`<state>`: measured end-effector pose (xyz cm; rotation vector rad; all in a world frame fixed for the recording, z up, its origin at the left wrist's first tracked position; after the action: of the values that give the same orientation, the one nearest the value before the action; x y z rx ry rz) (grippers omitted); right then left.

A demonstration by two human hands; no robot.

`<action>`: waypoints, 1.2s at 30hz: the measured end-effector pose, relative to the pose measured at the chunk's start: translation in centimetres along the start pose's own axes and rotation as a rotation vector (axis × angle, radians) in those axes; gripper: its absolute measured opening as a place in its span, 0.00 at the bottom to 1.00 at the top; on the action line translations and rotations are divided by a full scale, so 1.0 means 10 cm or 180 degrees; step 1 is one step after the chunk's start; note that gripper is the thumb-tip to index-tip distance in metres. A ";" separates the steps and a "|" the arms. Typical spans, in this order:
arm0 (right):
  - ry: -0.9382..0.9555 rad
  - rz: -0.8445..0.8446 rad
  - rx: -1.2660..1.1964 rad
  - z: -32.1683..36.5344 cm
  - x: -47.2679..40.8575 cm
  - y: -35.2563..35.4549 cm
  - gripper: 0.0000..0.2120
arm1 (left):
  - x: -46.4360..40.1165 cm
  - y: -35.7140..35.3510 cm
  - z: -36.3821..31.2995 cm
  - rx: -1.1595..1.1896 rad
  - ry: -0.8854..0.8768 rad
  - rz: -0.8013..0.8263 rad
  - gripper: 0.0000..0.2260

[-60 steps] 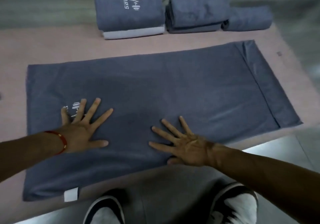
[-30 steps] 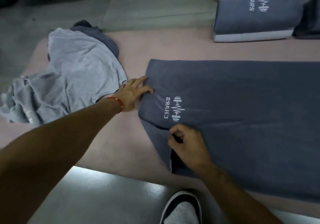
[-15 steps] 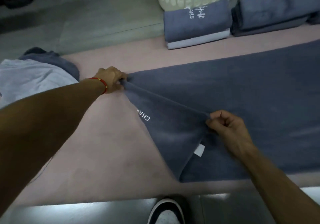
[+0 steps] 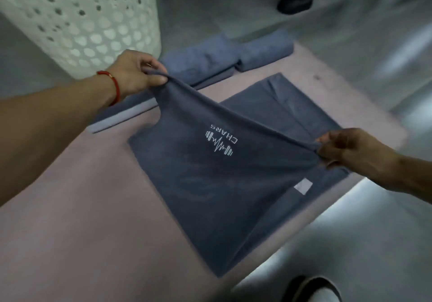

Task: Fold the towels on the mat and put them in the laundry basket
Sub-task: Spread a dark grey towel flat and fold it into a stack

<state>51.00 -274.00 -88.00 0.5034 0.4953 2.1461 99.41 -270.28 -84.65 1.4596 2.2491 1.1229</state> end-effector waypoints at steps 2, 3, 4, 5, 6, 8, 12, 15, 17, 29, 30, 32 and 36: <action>-0.0250 -0.0082 -0.0077 -0.15 0.18 0.35 0.04 | -0.30 -0.40 -0.46 0.0378 0.0005 0.0039 0.08; -0.0382 -0.0145 -0.0178 -0.25 0.27 0.50 0.03 | -0.44 -0.62 -0.69 0.0501 0.0017 0.0079 0.07; -0.0487 -0.0238 -0.0329 -0.35 0.36 0.62 0.05 | -0.57 -0.84 -0.91 0.0582 0.0019 0.0125 0.06; -0.0531 -0.0359 -0.0533 -0.45 0.43 0.71 0.10 | -0.71 -1.06 -1.11 0.0598 0.0007 0.0139 0.07; -0.0530 -0.0501 -0.0707 -0.54 0.46 0.78 0.18 | -0.85 -1.28 -1.27 0.0536 -0.0002 0.0106 0.07; -0.0498 -0.0904 -0.0903 -0.80 0.47 0.89 0.33 | -1.11 -1.68 -1.55 0.0302 -0.0011 -0.0014 0.08; -0.0650 -0.1892 -0.0765 -1.49 0.37 0.98 0.10 | -1.54 -2.32 -1.88 -0.0090 -0.0001 -0.0255 0.07; -0.0927 -0.2183 -0.0069 -1.91 0.31 1.04 0.07 | -1.76 -2.69 -2.02 -0.0281 -0.0021 -0.0362 0.07; -0.1014 -0.2307 0.0190 -2.03 0.26 1.08 0.07 | -1.85 -2.90 -2.11 -0.0367 -0.0021 -0.0372 0.07; -0.0983 -0.2246 0.0966 -2.15 0.04 1.08 0.08 | -2.06 -3.51 -2.19 -0.0873 -0.0127 -0.0186 0.08; -0.0999 -0.2283 0.0917 -2.11 0.06 1.10 0.08 | -2.06 -3.51 -2.19 -0.0853 -0.0173 -0.0163 0.08; -0.1143 -0.2301 0.0757 -2.08 0.11 1.13 0.08 | -2.08 -3.50 -2.18 -0.0798 -0.0230 -0.0127 0.08; -0.1408 -0.2198 0.0389 -2.06 0.16 1.21 0.06 | -2.12 -3.46 -2.20 -0.0960 -0.0437 -0.0023 0.08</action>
<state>31.58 -282.89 -98.83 0.7278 0.4623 1.3047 73.73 -306.01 -98.44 1.3593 1.8955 1.2541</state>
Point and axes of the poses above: each hand's wrist, its own x-axis away from the middle knuckle, its own y-axis out of the back of the hand, z = x × y, the point moved 7 cm from there along -x, towards the middle knuckle, and after that the axes turned 15 degrees about y, right-handed, at the moved point
